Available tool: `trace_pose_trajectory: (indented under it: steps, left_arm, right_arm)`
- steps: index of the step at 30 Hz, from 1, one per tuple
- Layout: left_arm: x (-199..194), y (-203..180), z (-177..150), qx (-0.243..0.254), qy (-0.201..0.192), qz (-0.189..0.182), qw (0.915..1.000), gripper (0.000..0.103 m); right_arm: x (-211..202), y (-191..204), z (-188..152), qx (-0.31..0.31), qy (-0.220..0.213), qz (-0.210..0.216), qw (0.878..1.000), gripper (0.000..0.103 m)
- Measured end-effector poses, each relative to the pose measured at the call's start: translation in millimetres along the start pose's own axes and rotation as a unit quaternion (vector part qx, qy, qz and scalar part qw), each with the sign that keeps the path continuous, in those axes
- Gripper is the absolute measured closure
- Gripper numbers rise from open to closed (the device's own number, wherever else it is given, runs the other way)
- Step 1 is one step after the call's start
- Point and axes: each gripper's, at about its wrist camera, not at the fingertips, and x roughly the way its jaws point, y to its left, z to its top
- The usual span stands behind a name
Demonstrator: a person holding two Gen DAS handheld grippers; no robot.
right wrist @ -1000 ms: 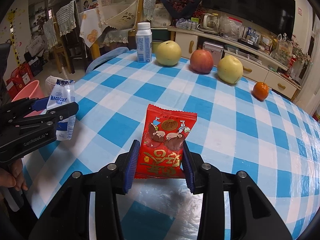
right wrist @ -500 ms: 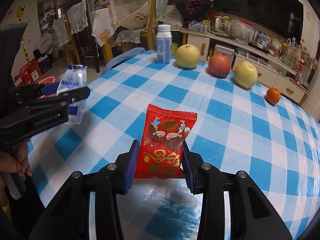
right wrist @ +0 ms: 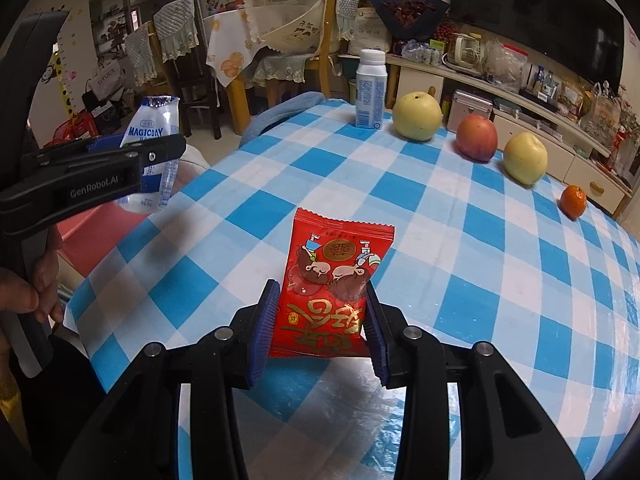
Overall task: Collect trash
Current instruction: 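Lift both held items and carry them toward the pink bucket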
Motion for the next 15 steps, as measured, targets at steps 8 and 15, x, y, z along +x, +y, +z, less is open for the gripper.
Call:
trace_pose_trajectory:
  steps: [8,15]
  left_arm:
    - [-10.9,33.7,2.4,-0.016,-0.010,0.021,0.9996,0.048]
    - [-21.0,73.2,1.7,-0.047,-0.018,0.040,0.9979,0.048]
  right_arm:
    - [-2.4,27.5,10.0,-0.013,-0.003,0.007,1.000,0.061]
    - [-5.6,55.8,22.6,-0.027,-0.010,0.015,0.999,0.061]
